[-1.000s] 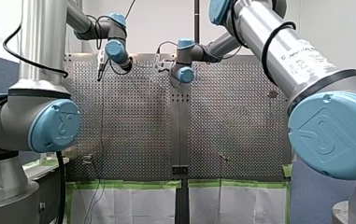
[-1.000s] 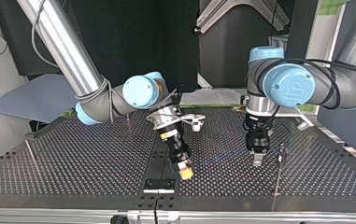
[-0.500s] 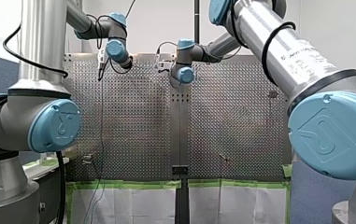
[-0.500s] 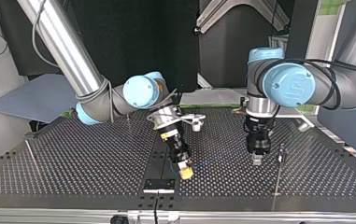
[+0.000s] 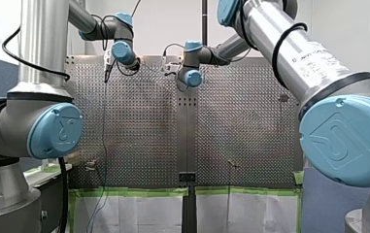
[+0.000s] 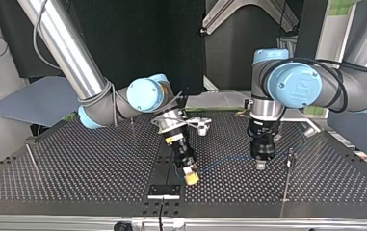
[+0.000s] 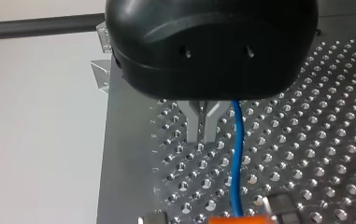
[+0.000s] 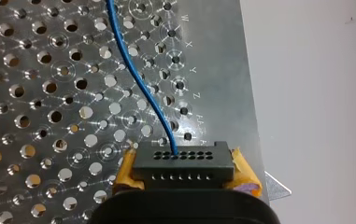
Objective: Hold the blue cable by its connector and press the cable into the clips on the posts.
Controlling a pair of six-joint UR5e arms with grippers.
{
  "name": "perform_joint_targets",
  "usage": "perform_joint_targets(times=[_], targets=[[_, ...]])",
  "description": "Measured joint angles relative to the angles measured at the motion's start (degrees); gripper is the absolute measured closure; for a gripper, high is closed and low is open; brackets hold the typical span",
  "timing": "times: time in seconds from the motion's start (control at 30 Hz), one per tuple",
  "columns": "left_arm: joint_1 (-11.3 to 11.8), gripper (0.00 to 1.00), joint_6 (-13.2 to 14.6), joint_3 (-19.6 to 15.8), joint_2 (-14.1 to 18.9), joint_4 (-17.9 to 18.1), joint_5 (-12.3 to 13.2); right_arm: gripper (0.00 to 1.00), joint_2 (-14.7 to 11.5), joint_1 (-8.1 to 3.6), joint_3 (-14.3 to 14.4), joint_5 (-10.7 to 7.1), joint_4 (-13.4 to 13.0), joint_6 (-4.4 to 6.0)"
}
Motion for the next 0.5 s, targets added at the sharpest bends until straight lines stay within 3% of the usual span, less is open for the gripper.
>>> perform_joint_targets(times=[0.17,0.5], targets=[[-0.16,1.00,-0.41,-0.06,0.00,-0.04,-0.64,1.00,0.06,-0.24,0.43,1.14,0.02,-0.18],[-1.38,1.00,-1.02,-2.30,-0.23,2.14,-1.79,1.00,0.17,-0.69,4.44,2.44,-0.26,-0.39]])
